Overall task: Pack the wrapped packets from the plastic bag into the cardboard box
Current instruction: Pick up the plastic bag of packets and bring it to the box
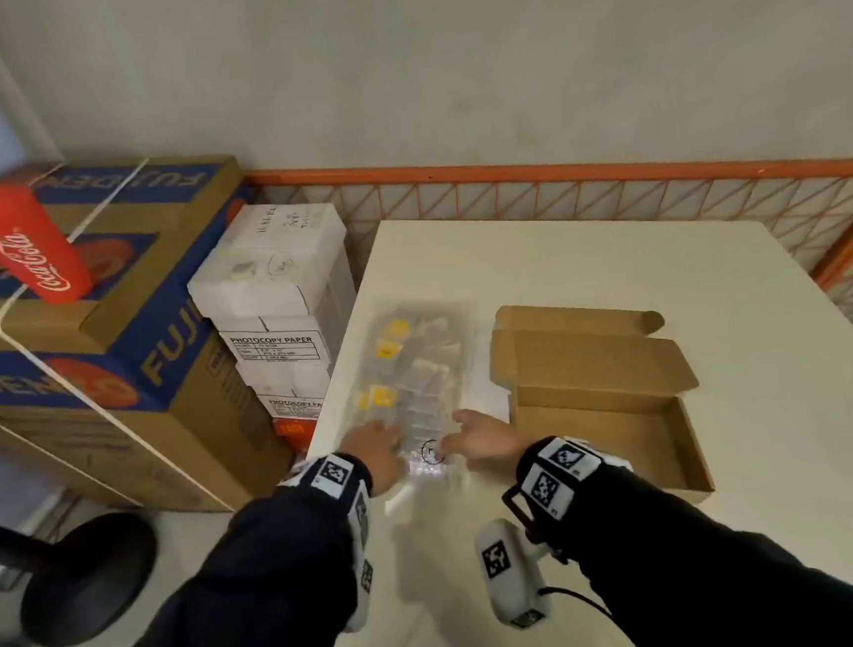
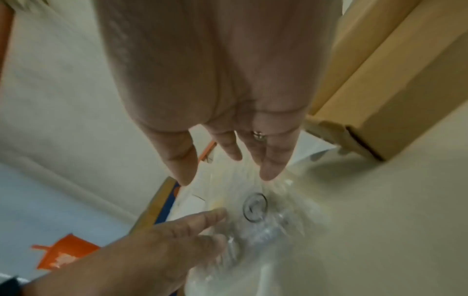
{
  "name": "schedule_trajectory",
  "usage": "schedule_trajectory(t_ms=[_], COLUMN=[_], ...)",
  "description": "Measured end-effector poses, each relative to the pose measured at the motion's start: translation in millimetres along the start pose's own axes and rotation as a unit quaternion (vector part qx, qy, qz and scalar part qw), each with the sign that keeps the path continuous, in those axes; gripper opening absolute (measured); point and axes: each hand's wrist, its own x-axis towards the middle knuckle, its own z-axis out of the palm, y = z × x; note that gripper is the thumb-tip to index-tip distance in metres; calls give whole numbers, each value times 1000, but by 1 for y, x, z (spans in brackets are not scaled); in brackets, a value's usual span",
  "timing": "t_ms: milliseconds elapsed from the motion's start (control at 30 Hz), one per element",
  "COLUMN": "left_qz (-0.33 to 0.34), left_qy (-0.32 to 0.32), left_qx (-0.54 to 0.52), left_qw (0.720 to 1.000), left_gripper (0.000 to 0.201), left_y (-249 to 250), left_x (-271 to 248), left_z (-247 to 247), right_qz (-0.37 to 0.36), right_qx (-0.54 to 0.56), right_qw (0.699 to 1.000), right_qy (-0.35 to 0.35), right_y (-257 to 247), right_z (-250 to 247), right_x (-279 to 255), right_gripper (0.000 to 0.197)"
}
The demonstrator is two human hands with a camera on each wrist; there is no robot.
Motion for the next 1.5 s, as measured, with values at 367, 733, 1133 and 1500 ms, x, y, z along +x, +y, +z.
schedule_trajectory(t_ms=[367,733,1133,1500], left_qz=[-14,55,167,177], left_qy=[29,72,62,61], left_qx=[-60,-111,121,44], left_qw=[998,990,976,981], left_gripper=[66,60,27,31], left_y=[-9,24,119,142], left_x=[-36,-53,-72,-71], left_z=[12,-59,-59,-57], right_qz=[111,-170,-136,-49], right_qx=[42,-344,-415,-374], right_qw=[992,922,898,901], right_qy=[37,44,64,212], right_y=[3,-27,52,101], right_z=[19,1,-98,-175], right_x=[28,-53,-167,-191], right_gripper=[26,35,27,27])
